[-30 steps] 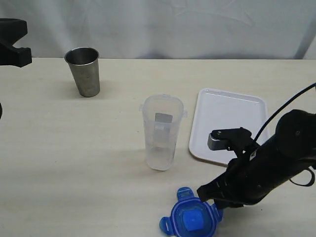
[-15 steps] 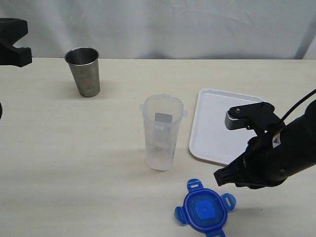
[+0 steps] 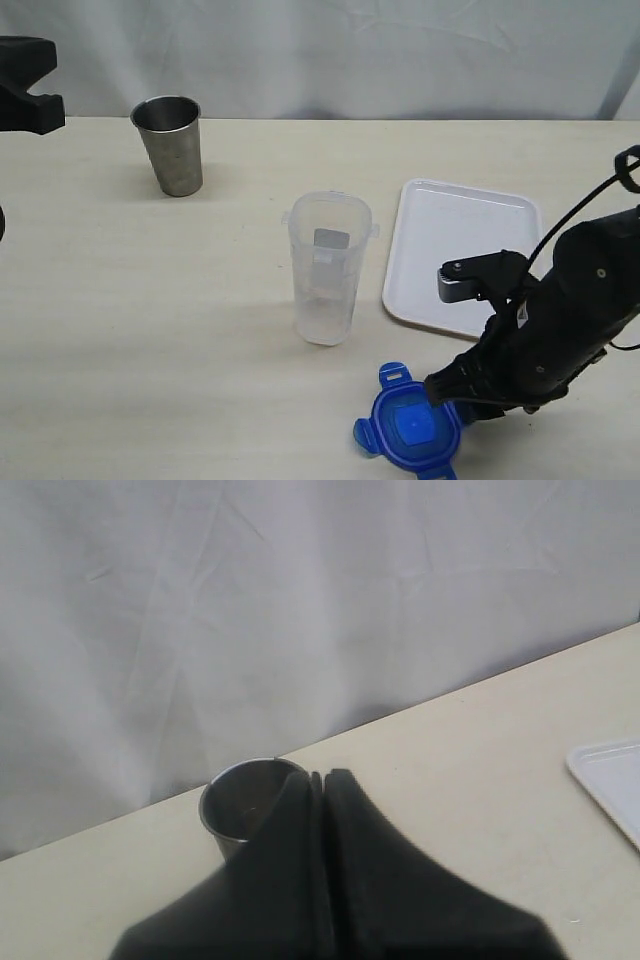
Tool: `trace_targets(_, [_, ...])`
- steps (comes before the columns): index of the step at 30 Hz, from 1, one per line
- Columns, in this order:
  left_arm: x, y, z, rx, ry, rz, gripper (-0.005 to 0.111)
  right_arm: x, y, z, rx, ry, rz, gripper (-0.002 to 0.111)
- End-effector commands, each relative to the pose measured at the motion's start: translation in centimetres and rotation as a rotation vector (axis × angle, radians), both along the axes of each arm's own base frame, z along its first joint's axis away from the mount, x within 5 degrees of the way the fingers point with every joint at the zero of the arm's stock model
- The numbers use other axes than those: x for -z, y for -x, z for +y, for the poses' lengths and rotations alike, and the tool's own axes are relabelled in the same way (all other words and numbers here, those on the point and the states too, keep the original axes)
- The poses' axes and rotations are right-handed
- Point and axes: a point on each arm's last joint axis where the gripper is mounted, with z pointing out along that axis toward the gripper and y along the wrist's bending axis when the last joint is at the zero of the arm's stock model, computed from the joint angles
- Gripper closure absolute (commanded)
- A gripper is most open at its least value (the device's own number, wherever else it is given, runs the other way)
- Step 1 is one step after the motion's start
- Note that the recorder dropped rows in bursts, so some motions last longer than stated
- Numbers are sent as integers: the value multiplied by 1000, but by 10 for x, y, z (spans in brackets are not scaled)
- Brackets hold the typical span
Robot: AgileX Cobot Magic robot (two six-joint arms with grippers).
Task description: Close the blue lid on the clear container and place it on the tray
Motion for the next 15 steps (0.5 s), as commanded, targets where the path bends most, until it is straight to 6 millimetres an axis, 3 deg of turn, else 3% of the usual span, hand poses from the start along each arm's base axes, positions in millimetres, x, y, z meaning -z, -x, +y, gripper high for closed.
trace_targets(1, [2, 1, 0, 4, 9, 6, 107, 16, -5, 2, 8, 7, 13, 61])
trace_targets(9, [2, 1, 0, 4, 9, 6, 107, 29, -8, 12, -38, -70, 25, 66])
trace_targets(15, [2, 1, 0, 4, 9, 6, 107, 36, -10, 13, -69, -71, 15, 93])
